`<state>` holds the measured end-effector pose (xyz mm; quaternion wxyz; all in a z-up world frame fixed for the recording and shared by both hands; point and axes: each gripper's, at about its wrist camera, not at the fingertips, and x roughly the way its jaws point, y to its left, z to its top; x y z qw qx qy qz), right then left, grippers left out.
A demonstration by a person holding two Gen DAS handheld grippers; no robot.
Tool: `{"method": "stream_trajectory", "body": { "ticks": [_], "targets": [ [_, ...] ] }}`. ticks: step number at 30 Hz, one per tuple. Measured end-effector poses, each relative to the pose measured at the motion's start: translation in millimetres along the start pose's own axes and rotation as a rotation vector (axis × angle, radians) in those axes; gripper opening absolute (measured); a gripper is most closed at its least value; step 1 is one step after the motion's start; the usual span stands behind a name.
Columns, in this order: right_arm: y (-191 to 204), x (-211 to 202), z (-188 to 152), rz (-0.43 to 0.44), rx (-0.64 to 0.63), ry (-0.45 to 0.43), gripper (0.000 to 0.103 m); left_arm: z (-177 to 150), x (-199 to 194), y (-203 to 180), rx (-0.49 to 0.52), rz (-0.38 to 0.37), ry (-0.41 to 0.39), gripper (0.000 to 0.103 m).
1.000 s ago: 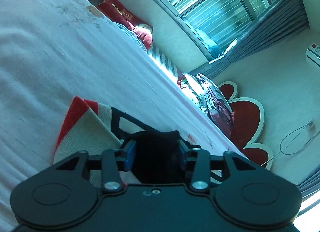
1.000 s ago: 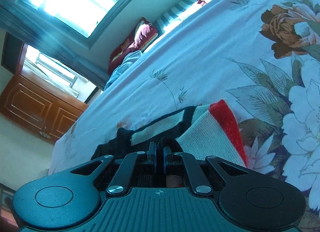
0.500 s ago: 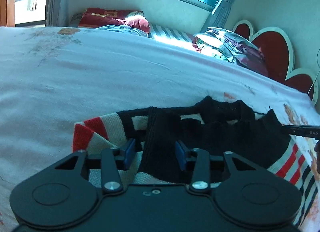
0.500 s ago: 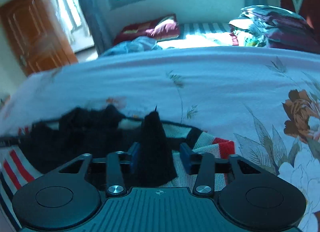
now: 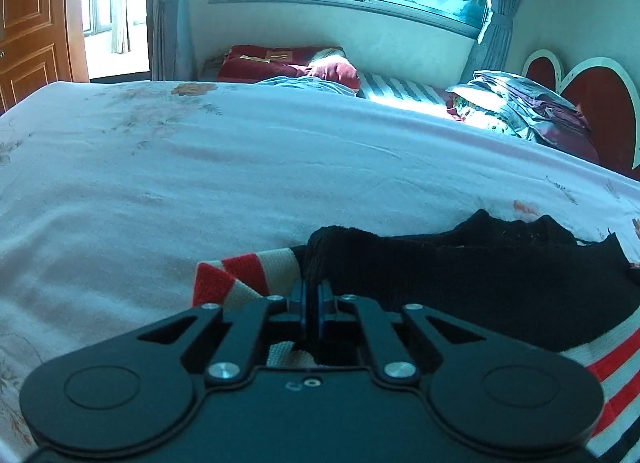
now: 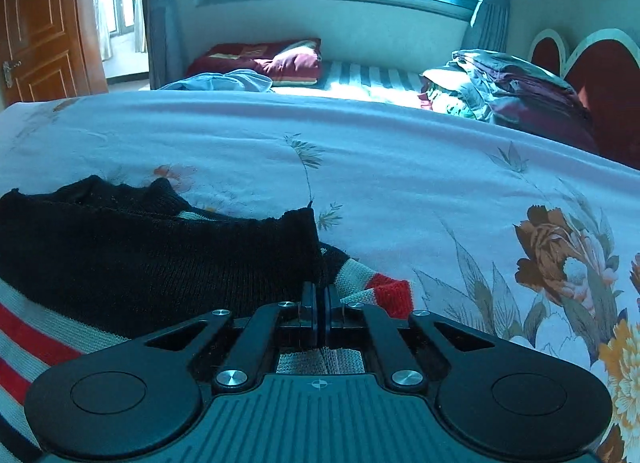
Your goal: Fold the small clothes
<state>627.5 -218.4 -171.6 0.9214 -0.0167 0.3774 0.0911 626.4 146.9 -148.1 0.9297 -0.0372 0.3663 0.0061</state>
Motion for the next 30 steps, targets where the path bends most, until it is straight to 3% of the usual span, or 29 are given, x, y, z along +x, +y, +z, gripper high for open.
{"method": "stream_trajectory", "body": {
  "ticks": [2, 3, 4, 5, 6, 8, 9, 10, 12, 16, 19, 22, 25, 26, 27, 30],
  "targets": [
    [2.3, -3.2, 3.5, -0.012, -0.017, -0.002, 0.003, -0.7, -0.8, -1.6, 0.018, 0.002, 0.001, 0.011],
    [3.1, -3.6, 8.2, -0.021, -0.017, 0.002, 0.013, -0.1, -1.1, -0.5, 0.015, 0.002, 0.005, 0.016],
    [3.6, -6.1, 13.7, -0.045, -0.015, -0.006, 0.047, 1.0, -1.9, 1.7, 0.006, -0.009, 0.010, 0.034],
    [6.4, -13.6, 16.3, -0.058, -0.014, -0.033, 0.070, 2.1, -2.1, 5.0, -0.010, -0.042, 0.020, 0.061],
    [9.7, -21.7, 16.0, -0.044, -0.016, -0.075, 0.083, 2.0, -5.1, 6.4, -0.018, -0.056, 0.012, 0.062],
    [26.4, -35.5, 18.1, -0.003, -0.049, -0.102, 0.082, 0.4, -18.7, -1.3, -0.002, -0.012, -0.045, 0.061],
    [37.0, -39.3, 19.0, 0.034, -0.072, -0.099, 0.072, -0.6, -26.9, -7.3, 0.012, 0.007, -0.077, 0.061],
    [50.7, -41.9, 19.5, 0.090, -0.102, -0.093, 0.046, -2.9, -37.1, -15.4, 0.018, 0.000, -0.115, 0.059],
    [82.5, -39.3, 15.9, 0.140, -0.169, -0.054, 0.024, -7.4, -49.0, -38.0, 0.045, -0.074, -0.139, 0.058],
    [125.2, -28.1, 7.3, 0.200, -0.214, -0.039, 0.024, -20.2, -41.9, -96.1, 0.188, -0.204, -0.054, 0.061],
    [135.1, -19.2, 1.2, 0.241, -0.235, -0.024, 0.024, -29.8, -28.3, -108.7, 0.232, -0.238, 0.006, 0.065],
    [110.2, -18.0, -5.9, 0.157, -0.258, -0.028, 0.024, -34.4, -24.0, -82.0, 0.219, -0.152, 0.001, 0.067],
    [45.6, -23.1, -15.4, -0.101, -0.164, -0.031, 0.024, -37.8, -27.0, -48.0, 0.239, 0.044, -0.023, 0.067],
    [21.8, -25.2, -20.5, -0.099, -0.110, -0.022, 0.027, -36.2, -27.5, -37.6, 0.230, 0.055, -0.021, 0.068],
    [4.5, -28.2, -23.7, -0.066, -0.065, -0.018, 0.044, -35.4, -28.5, -32.6, 0.215, 0.031, -0.022, 0.068],
    [-8.8, -37.7, -17.3, -0.061, -0.026, -0.018, 0.049, -34.2, -31.3, -37.2, 0.215, 0.044, -0.031, 0.066]
  ]
}}
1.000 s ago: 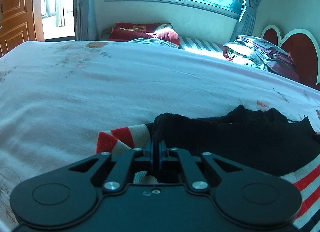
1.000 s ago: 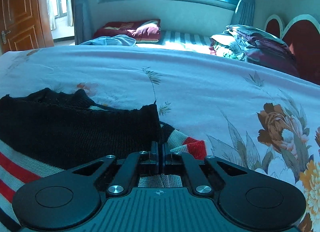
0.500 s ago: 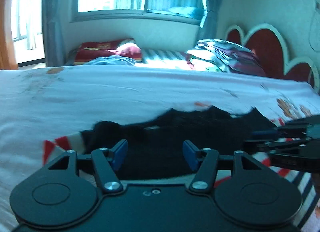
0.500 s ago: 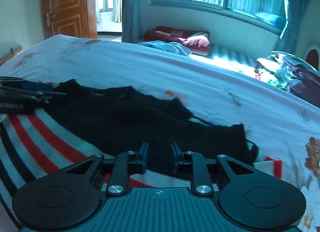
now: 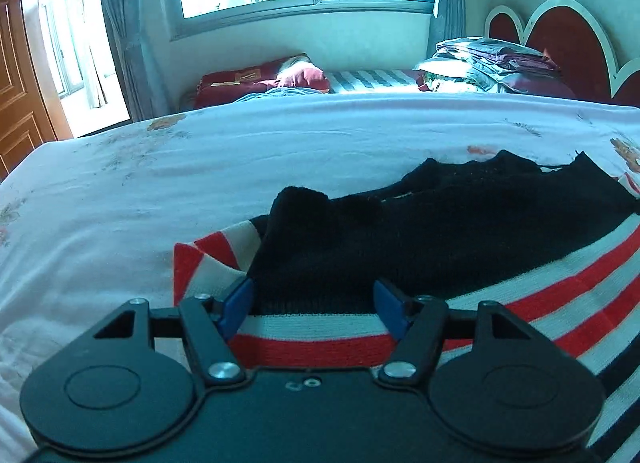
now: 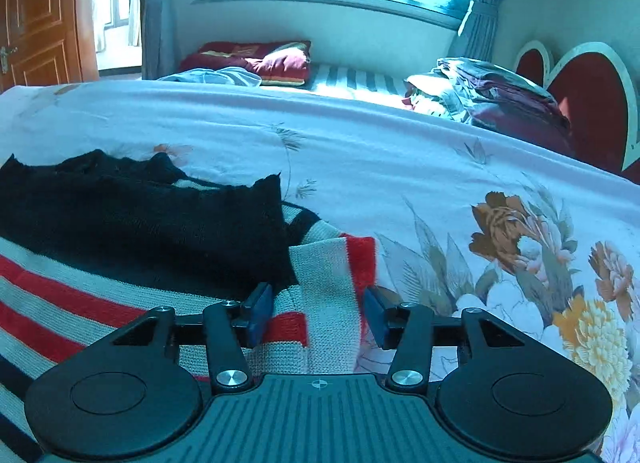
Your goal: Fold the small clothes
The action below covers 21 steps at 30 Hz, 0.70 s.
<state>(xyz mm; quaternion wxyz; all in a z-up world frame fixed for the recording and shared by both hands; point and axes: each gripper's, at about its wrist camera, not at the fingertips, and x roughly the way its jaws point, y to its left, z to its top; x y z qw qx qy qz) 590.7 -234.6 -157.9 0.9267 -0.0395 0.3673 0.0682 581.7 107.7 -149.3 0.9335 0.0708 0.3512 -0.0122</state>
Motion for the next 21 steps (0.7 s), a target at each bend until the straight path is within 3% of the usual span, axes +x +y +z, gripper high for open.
{"method": "stream_trajectory", "body": {
  "ticks": [2, 4, 8, 10, 12, 15, 17, 21],
  "targets": [
    [7.1, -15.4, 5.4, -0.008, -0.012, -0.046, 0.049, 4.2, -16.8, -8.8, -0.019, 0.007, -0.040, 0.065],
    [25.3, -33.7, 6.8, 0.087, -0.004, -0.062, 0.049, 5.9, -33.3, -20.8, -0.049, -0.054, -0.079, 0.067],
    [86.4, -47.2, -3.0, 0.259, -0.100, -0.045, 0.049, -2.0, -41.0, -72.2, -0.003, -0.207, -0.032, 0.067],
    [114.3, -47.2, -12.1, 0.291, -0.165, -0.028, 0.049, -10.1, -40.8, -91.0, 0.033, -0.235, -0.010, 0.067],
    [130.0, -42.1, -21.7, 0.309, -0.209, 0.004, 0.049, -19.1, -37.0, -99.5, 0.055, -0.212, 0.017, 0.066],
    [125.5, -40.7, -31.1, 0.283, -0.256, 0.001, 0.049, -27.0, -41.8, -87.8, 0.057, -0.208, 0.013, 0.069],
    [105.5, -43.4, -32.1, 0.245, -0.222, 0.013, 0.049, -33.4, -49.9, -69.5, 0.052, -0.167, 0.010, 0.069],
    [31.1, -52.4, -49.4, 0.050, -0.084, 0.054, 0.047, -54.9, -65.3, -12.2, -0.027, -0.050, 0.024, 0.070]
  ]
}}
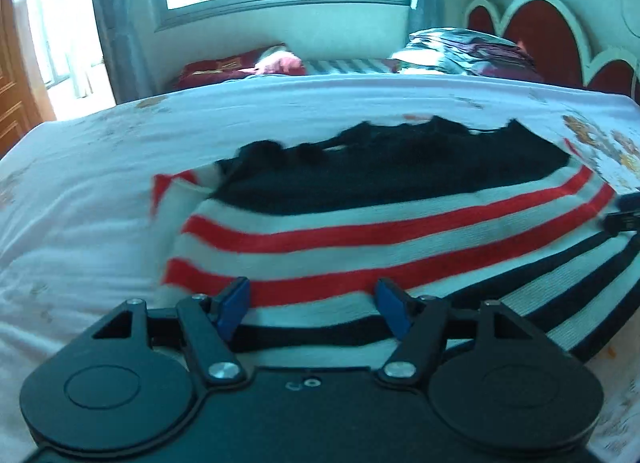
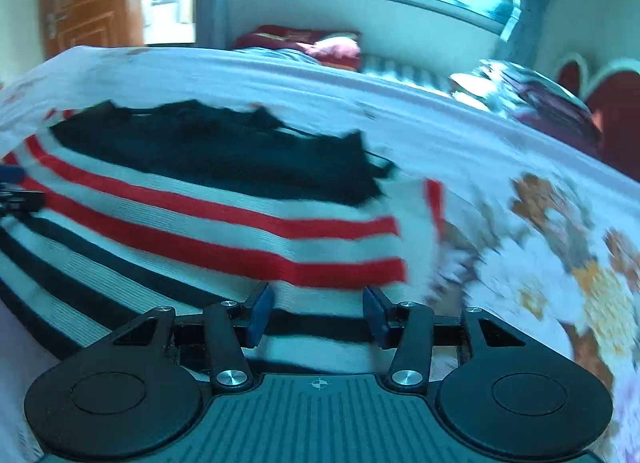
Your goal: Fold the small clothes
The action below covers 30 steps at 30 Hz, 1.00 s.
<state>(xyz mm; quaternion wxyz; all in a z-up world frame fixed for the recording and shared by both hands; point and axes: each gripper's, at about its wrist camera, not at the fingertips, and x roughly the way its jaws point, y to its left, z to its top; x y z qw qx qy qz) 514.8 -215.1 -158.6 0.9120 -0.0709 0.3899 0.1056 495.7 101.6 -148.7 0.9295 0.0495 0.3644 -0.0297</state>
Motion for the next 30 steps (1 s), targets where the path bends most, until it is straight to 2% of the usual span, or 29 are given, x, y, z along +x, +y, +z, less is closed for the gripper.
{"method": "stream_trajectory", "body": {
  "ticks": [1, 3, 5, 6, 8, 10, 12, 16, 18, 21, 23, 24, 26, 28, 30],
  "targets": [
    [-12.0, -3.6, -7.8, -0.062, -0.001, 0.008, 0.048, -7.0, -5.4, 17.3, -0.047, 0.010, -0.001, 0.069],
    [-36.6, -12.0, -21.4, -0.009, 0.079, 0.018, 0.049, -12.0, -12.9, 31.3, -0.085, -0.020, -0.014, 0.063],
    [-37.3, -20.3, -20.5, -0.012, 0.091, 0.005, 0.049, -5.8, -18.1, 22.0, -0.082, 0.011, -0.005, 0.060],
    [-33.6, -29.4, -16.8, -0.029, 0.089, -0.024, 0.048, -2.2, -21.7, 15.1, -0.087, 0.016, -0.012, 0.061],
    [-20.6, -47.9, -8.0, 0.009, 0.105, -0.087, 0.048, 1.1, -28.8, -2.6, -0.099, -0.040, -0.041, 0.061],
    [2.9, -55.7, 2.1, 0.090, 0.111, -0.090, 0.048, 1.8, -30.5, -29.6, -0.055, -0.085, -0.047, 0.062],
    [36.4, -51.8, 6.1, 0.153, 0.051, -0.070, 0.048, -1.0, -28.3, -58.5, 0.008, -0.118, -0.036, 0.062],
    [82.9, -31.4, -11.2, 0.093, -0.071, 0.058, 0.048, -16.5, -22.4, -97.0, 0.089, -0.143, 0.004, 0.064],
    [86.8, -35.1, -26.3, 0.047, -0.066, 0.047, 0.048, -28.8, -23.7, -103.8, 0.114, -0.114, 0.004, 0.065],
    [88.1, -46.0, -39.8, 0.035, -0.058, 0.049, 0.048, -37.3, -31.7, -96.9, 0.102, -0.121, -0.003, 0.065],
    [77.2, -53.4, -41.9, 0.060, -0.044, 0.019, 0.049, -36.6, -36.6, -85.2, 0.074, -0.123, -0.004, 0.066],
    [66.5, -60.9, -40.6, 0.060, 0.002, -0.021, 0.048, -36.0, -39.5, -79.0, 0.064, -0.113, -0.009, 0.065],
    [42.2, -70.9, -37.1, 0.022, 0.081, -0.069, 0.048, -35.4, -45.9, -64.2, 0.046, -0.083, -0.027, 0.065],
    [16.7, -66.5, -33.3, -0.031, 0.139, -0.052, 0.049, -36.3, -47.8, -50.1, 0.021, -0.054, -0.028, 0.065],
    [-4.3, -54.7, -32.3, -0.035, 0.200, 0.007, 0.049, -36.8, -47.6, -38.9, -0.009, -0.036, -0.023, 0.065]
  ]
}}
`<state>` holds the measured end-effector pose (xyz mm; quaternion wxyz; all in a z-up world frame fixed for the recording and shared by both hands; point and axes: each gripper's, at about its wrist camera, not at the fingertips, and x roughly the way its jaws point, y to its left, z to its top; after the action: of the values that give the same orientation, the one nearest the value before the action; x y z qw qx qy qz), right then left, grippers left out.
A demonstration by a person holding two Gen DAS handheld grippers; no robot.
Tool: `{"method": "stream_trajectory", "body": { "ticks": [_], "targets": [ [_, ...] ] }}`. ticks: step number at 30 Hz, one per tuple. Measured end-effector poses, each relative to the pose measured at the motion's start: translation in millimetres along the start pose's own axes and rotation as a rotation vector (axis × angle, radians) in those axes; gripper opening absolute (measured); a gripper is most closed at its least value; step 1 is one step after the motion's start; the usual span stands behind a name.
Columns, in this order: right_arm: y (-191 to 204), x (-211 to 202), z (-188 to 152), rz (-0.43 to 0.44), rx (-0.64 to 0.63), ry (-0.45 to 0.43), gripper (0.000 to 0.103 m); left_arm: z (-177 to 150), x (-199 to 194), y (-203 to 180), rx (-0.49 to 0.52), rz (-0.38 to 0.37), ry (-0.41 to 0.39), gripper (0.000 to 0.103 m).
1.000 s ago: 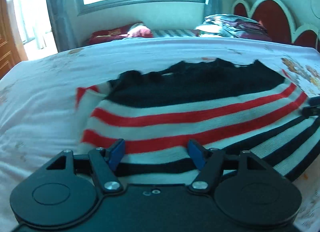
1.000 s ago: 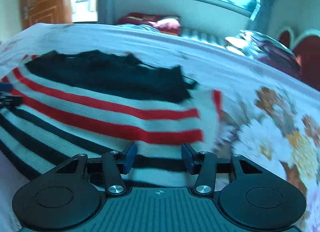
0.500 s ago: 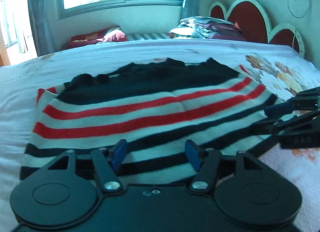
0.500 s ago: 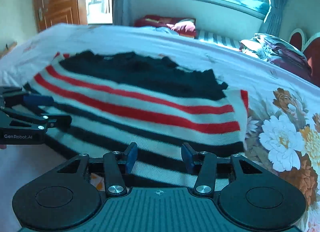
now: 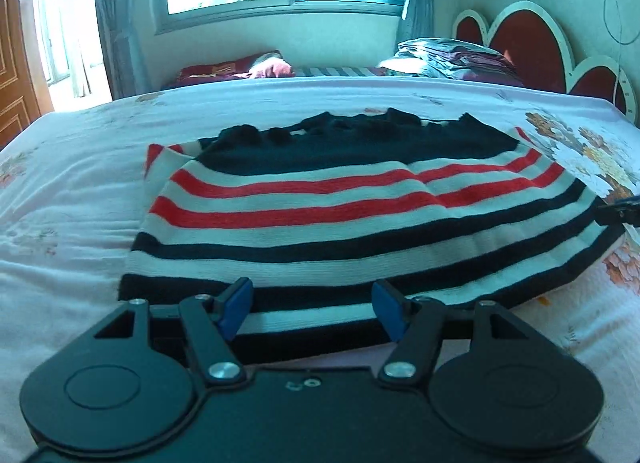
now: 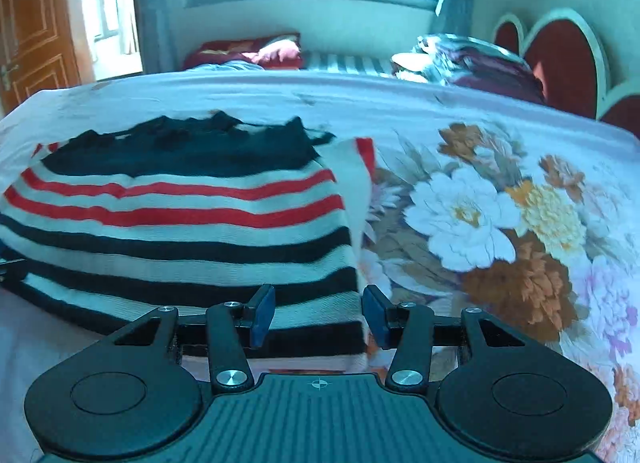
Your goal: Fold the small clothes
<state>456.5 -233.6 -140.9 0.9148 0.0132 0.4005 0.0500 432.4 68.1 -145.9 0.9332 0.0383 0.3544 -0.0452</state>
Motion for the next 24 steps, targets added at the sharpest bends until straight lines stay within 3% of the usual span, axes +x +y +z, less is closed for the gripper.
{"method": "stream_trajectory", "body": {
  "ticks": [3, 4, 5, 6, 9, 14, 15, 16, 17, 20, 24],
  "targets": [
    [-17.3, 6.8, -4.7, 0.084, 0.078, 0.049, 0.048, -0.5, -1.5, 9.6, -0.026, 0.011, 0.007, 0.065],
    [-19.8, 4.6, -7.1, 0.108, 0.095, 0.046, 0.026, -0.8, -1.4, 11.0, -0.025, 0.008, 0.013, 0.065],
    [-20.1, 2.7, -9.7, 0.120, 0.094, 0.053, 0.012, -1.6, -0.8, 13.3, -0.020, 0.006, 0.023, 0.065],
    [-18.0, 1.3, -13.1, 0.100, 0.064, 0.066, 0.005, -2.8, 0.2, 15.7, -0.019, 0.003, 0.032, 0.065],
    [-14.9, -4.4, -32.5, 0.045, 0.015, 0.074, 0.005, -6.5, 1.9, 25.1, -0.019, 0.001, 0.045, 0.067],
    [-8.1, -10.6, -28.4, -0.022, 0.009, 0.063, 0.007, -11.1, -1.9, 41.5, -0.059, 0.012, 0.043, 0.067],
    [-7.1, -16.9, -27.2, -0.054, 0.015, 0.031, 0.018, -9.9, -4.4, 41.4, -0.070, 0.016, 0.042, 0.065],
    [-4.5, -25.5, -24.6, -0.109, -0.002, -0.027, 0.036, -7.8, -7.5, 39.2, -0.080, 0.022, 0.034, 0.065],
    [1.2, -33.9, -23.1, -0.138, -0.030, -0.084, 0.043, -5.7, -11.5, 32.9, -0.089, 0.019, 0.018, 0.065],
    [22.8, -42.0, -18.3, -0.012, -0.078, -0.120, 0.045, -0.3, -11.9, -0.6, -0.041, -0.054, -0.002, 0.066],
    [53.7, -21.3, -21.1, 0.064, -0.148, -0.045, 0.045, -0.3, 0.8, -42.0, 0.047, -0.069, 0.026, 0.066]
  ]
}}
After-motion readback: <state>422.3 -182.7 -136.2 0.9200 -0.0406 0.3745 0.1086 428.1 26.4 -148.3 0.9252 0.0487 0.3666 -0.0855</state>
